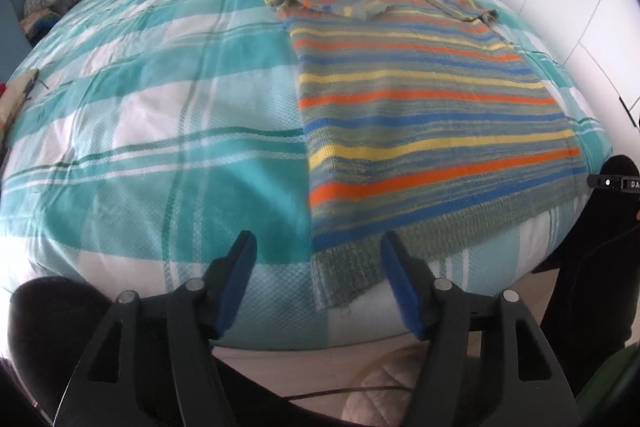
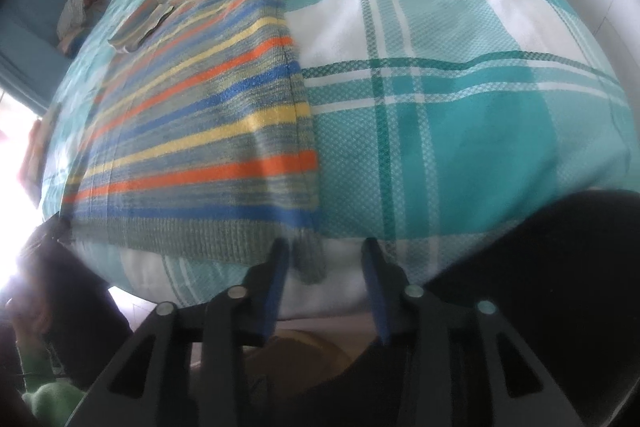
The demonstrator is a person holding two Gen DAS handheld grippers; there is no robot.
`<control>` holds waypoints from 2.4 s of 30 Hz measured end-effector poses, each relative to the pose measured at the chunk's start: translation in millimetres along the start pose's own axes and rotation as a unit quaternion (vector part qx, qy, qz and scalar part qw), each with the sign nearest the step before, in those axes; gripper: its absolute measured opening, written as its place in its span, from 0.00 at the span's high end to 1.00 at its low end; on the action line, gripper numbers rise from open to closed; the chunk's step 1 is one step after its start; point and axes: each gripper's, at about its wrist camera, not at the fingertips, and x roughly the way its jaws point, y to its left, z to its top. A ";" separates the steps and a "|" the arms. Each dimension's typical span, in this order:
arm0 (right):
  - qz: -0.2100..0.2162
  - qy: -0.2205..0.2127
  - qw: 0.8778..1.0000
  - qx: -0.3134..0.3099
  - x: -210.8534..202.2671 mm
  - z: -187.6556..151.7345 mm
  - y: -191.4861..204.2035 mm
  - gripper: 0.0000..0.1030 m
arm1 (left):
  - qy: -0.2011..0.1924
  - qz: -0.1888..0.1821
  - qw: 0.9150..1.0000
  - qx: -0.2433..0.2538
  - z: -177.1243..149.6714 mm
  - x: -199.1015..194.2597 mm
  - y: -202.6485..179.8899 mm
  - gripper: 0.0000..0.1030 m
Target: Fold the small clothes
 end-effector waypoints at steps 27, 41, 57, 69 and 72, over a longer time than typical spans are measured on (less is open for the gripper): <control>-0.047 -0.148 0.931 -0.329 77.0 271.6 149.7 0.30 | -0.112 -0.003 0.988 -0.103 83.5 81.0 -12.3 0.06; 0.042 -0.244 0.968 0.029 -19.2 285.0 -62.9 0.96 | -0.093 -0.001 0.989 -0.116 83.6 90.0 -9.0 0.06; 0.194 -0.244 0.920 0.239 27.4 238.0 -201.0 0.78 | -0.101 0.015 0.989 -0.109 80.0 98.6 -10.8 0.05; 0.003 -0.235 0.936 0.262 15.4 217.7 -202.2 0.98 | -0.097 0.022 0.990 -0.099 80.8 104.8 -13.4 0.02; -0.004 -0.239 0.934 0.266 13.0 213.8 -203.8 0.99 | -0.097 0.022 0.990 -0.098 80.4 104.6 -14.0 0.01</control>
